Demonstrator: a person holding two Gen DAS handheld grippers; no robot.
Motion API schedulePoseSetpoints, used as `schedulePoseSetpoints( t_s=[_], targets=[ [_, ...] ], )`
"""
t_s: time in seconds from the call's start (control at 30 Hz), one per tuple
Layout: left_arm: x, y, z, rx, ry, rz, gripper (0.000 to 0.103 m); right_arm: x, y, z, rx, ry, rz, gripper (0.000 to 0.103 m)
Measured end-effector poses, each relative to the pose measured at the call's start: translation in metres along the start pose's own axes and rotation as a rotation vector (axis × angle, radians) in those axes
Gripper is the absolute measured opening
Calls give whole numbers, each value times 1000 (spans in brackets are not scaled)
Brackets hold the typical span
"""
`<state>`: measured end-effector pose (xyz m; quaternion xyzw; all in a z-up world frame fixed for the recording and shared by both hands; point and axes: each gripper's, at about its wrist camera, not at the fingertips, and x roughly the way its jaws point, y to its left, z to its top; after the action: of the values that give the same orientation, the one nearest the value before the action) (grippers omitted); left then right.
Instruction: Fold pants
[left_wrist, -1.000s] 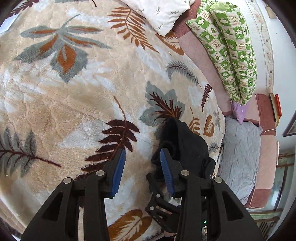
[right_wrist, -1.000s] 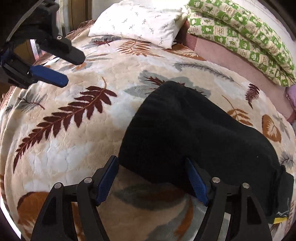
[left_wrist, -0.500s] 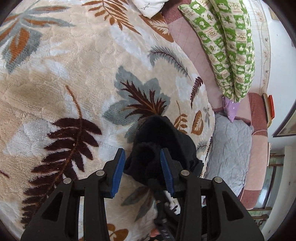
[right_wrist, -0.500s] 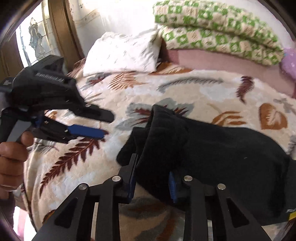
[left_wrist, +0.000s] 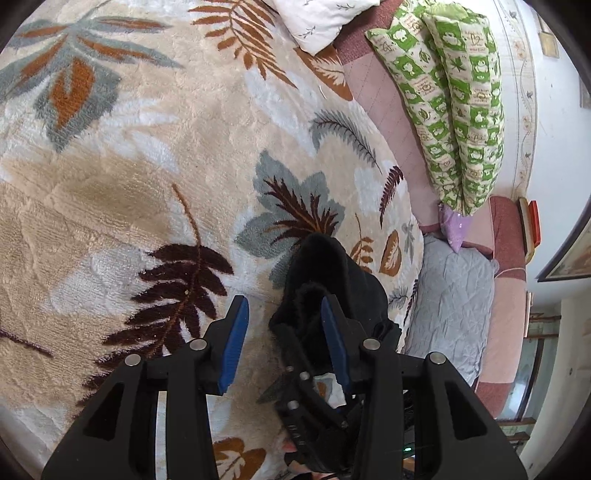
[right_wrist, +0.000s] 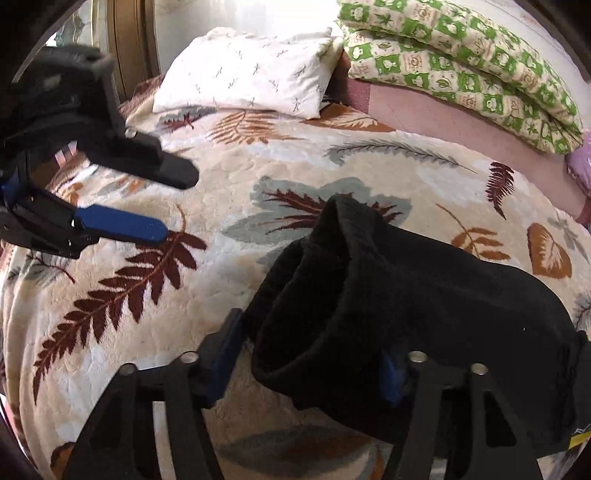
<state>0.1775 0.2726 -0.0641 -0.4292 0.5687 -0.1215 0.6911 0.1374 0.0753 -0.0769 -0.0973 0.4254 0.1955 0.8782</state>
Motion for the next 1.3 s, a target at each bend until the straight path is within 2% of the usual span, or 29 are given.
schedulePoseSetpoints(
  t_s=[0.03,0.13,0.17,0.2,0.3,0.43,0.53,0.67,0.73,0.77,0.8,0.9,1.13,1.3],
  targets=[
    [2,-1,0,3,4,1,39,-3,-4,1,11,-6,15,42],
    [11,-4,1,8,29,-17,43,-13,-10,3,-1,-28,29,31],
    [15,-5,1,8,38,-30,53,-19,-10,3,-17,-44,30,29],
    [19,-6,1,6,42,-45,58,-25,-10,1,-31,-59,33,27],
    [32,-8,2,-1,54,-111,58,-44,-12,-4,-66,-98,41,26],
    [54,-6,1,-41,91,-197,58,-53,-17,-9,-50,-104,69,25],
    [72,-9,0,-65,115,-307,58,-56,-20,-10,-21,-105,94,25],
    [83,-22,0,-31,120,-377,60,-57,-23,-11,-3,-103,108,25],
    [85,-28,-1,-9,117,-355,59,-58,-26,-11,8,-103,112,25],
    [85,-31,-2,5,112,-331,50,-59,-27,-11,13,-105,114,25],
    [85,-34,-3,22,111,-296,31,-60,-28,-11,15,-107,116,25],
    [80,-38,-8,44,87,-242,23,-61,-30,-12,25,-112,120,25],
    [59,-64,-30,57,56,-235,22,-78,-42,-14,80,-128,190,25],
    [69,-122,-55,123,58,-199,22,-109,-72,-20,164,-161,236,25]
  ],
)
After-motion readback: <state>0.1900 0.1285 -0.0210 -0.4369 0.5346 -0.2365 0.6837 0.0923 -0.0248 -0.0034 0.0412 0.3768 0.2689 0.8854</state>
